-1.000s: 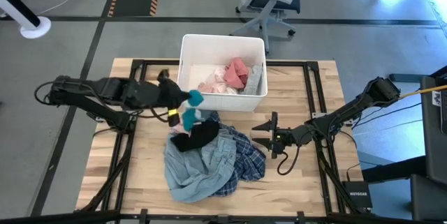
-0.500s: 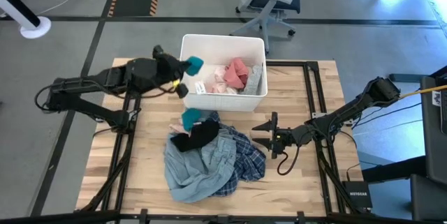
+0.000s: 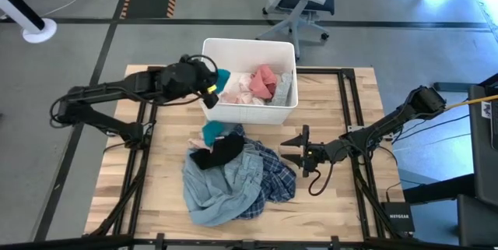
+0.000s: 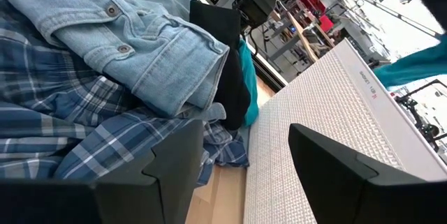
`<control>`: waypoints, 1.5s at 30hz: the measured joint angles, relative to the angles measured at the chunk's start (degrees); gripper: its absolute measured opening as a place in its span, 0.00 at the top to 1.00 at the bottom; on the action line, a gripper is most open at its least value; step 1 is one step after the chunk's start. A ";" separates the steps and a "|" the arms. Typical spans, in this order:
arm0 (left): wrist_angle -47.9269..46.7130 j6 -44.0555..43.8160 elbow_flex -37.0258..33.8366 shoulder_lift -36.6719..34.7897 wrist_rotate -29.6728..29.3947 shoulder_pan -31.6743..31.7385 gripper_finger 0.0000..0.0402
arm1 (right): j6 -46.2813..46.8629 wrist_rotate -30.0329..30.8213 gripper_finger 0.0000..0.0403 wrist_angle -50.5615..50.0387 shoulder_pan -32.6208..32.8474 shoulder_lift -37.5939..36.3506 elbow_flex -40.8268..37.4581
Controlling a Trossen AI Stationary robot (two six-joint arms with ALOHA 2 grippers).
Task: Sort clothes
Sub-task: Put the blue sock into the white laundry bin
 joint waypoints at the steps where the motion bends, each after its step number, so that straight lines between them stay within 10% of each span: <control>1: -0.71 -0.44 0.00 0.58 -0.01 0.18 0.89 | 0.01 -0.01 0.42 -0.06 0.00 0.00 0.00; 15: -23.32 -9.94 -0.02 1.92 10.24 1.20 0.60 | 0.33 -0.36 0.42 -1.06 0.00 0.00 0.00; 45: -27.38 -25.97 -8.50 -7.57 4.31 -26.60 0.65 | 1.77 -0.33 0.42 -1.25 0.00 0.00 0.00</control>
